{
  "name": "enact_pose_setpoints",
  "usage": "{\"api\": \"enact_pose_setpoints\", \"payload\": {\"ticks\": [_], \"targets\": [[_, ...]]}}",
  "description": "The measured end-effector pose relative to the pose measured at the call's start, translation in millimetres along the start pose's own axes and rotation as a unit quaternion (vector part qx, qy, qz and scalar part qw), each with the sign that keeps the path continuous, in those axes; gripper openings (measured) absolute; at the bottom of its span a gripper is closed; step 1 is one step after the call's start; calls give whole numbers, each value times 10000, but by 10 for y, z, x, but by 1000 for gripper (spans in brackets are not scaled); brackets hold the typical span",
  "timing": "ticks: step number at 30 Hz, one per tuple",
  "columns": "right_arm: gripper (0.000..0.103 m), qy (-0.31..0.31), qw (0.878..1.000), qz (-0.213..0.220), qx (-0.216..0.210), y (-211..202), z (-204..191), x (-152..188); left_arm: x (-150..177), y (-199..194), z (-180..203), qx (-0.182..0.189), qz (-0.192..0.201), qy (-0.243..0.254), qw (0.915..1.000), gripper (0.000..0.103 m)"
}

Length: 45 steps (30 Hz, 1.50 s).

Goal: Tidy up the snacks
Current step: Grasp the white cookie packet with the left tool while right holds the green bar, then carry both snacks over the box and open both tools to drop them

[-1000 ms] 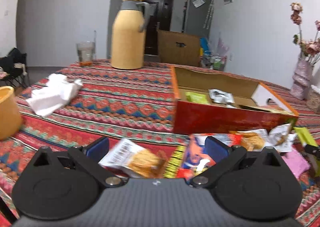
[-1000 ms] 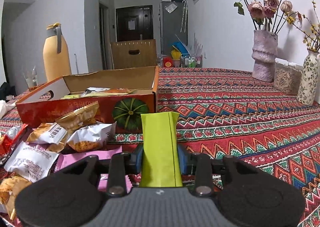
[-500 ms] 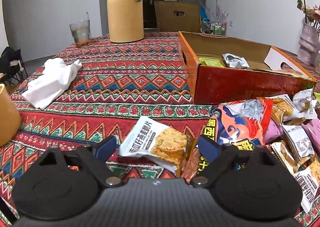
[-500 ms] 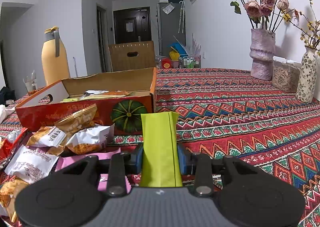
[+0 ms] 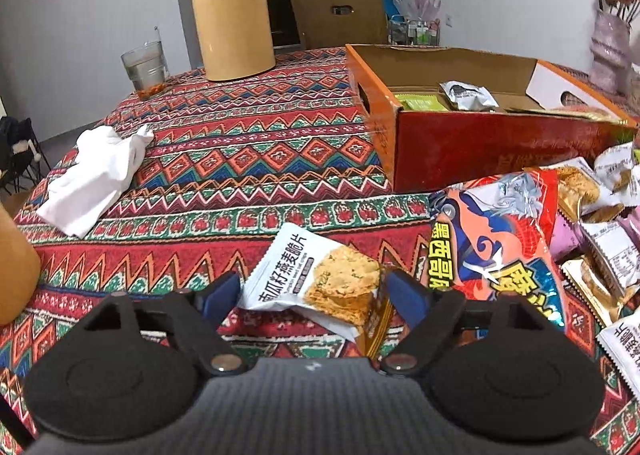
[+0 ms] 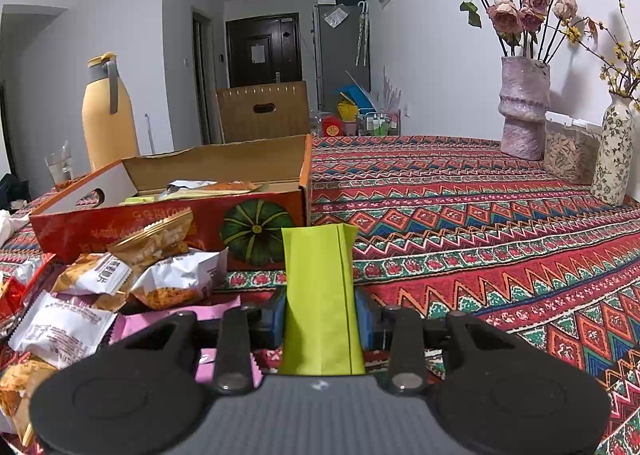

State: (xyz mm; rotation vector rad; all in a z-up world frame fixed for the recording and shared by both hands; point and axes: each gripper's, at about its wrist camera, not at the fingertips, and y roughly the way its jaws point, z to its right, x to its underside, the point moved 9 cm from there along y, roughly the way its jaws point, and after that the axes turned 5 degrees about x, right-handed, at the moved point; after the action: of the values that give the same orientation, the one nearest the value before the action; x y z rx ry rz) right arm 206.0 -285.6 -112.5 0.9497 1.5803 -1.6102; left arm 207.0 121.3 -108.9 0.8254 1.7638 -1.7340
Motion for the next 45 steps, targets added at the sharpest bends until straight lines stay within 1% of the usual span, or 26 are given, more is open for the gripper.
{"api": "enact_pose_setpoints", "payload": {"ticks": [4,6,8,9,10,11,16,24,31,38,45], "targets": [[34,4,10000,4,5,0,-1,0,-6,50,29,47,11,13,10000,85],[34,2,10000,0,2,1,-2,0,-7,48,41,84,37,40,10000,82],[34,3,10000,-2,1,0,-1,1,-7,30,55,127,80,72,9999,72],[34,0,10000,-5,-1,1,-3,3,-11,16,68,152,98,93,9998,69],[34,-1,10000,-5,-2,0,-4,4,-10,2,81,196,114,99,9997,59],[34,0,10000,-4,0,0,-4,5,-8,-7,97,229,114,96,9996,53],[34,-2,10000,-4,-1,0,-5,4,13,-65,138,153,250,144,9995,46],[34,3,10000,27,-11,-10,-8,-1,18,-140,120,62,370,21,9993,45],[34,26,9999,103,-31,-39,-2,-6,-60,-292,59,-85,638,-122,9979,45],[34,82,9997,242,-65,-86,21,-27,-190,-504,52,-164,976,-314,9946,45],[34,129,9993,335,-102,-141,39,-60,-303,-618,188,-73,1219,-375,9918,45]]}}
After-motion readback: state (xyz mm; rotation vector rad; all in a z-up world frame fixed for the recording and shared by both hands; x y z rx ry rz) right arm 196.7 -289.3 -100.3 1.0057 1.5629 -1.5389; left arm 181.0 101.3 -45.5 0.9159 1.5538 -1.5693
